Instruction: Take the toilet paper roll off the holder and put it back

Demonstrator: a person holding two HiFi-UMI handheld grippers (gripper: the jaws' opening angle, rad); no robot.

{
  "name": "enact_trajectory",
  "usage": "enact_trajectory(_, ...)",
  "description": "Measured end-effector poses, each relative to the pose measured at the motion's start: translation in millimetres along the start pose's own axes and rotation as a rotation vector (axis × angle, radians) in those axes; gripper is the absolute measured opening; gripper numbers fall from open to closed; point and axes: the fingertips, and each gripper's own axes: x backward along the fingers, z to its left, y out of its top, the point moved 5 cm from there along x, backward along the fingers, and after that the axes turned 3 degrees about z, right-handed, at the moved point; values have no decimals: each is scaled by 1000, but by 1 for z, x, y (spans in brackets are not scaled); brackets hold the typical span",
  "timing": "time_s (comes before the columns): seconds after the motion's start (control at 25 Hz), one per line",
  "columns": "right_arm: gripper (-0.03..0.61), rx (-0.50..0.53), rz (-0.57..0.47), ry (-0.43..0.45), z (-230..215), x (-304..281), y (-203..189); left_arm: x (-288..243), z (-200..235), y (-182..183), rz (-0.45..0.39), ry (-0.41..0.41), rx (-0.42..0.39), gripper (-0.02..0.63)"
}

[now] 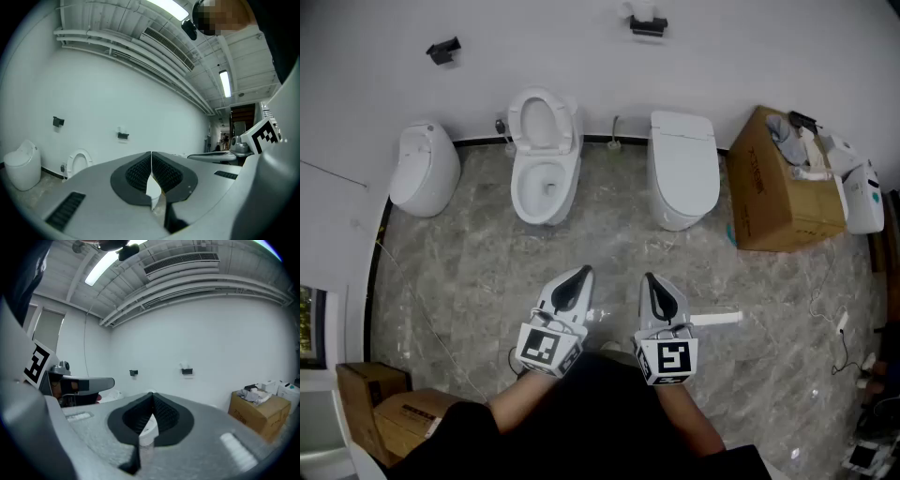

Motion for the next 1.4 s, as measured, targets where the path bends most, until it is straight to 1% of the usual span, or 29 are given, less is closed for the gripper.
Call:
enact_trajectory(0.2,-2,-65,0,25,-23,-13,-4,-20,3,-3,16,15,2,21)
enact_trajectory(0.36,-2,-67,-20,22,-41,-38,-4,-45,20,-1,20,20,-12,21)
enact_trajectory(0.52,-2,-83,-11,16,-56,-78,-9,-81,49,-4,9,12,-5,21)
enact_trajectory(0.64,-2,-71,7,0,-70,-121,-6,-120,83,-4,8,4,8,21)
enact_trajectory(0.8,-2,-61,17,-34,-95,-198,17,-184,137,7,27,-24,30,21)
enact_trajectory(0.96,-2,-45,58,-74,-112,-284,35,-248,193,20,65,-81,63,21)
enact_trajectory(1.04,-2,-52,71,-85,-119,-329,46,-278,219,30,72,-113,85,21)
enact_trajectory(1.12,-2,-63,76,-91,-127,-369,57,-301,243,35,74,-133,90,20)
enact_trajectory(1.28,-2,-31,66,-129,-137,-423,74,-337,289,46,74,-156,67,20)
enact_trajectory(1.4,-2,-29,63,-147,-141,-448,80,-361,316,61,75,-150,91,20)
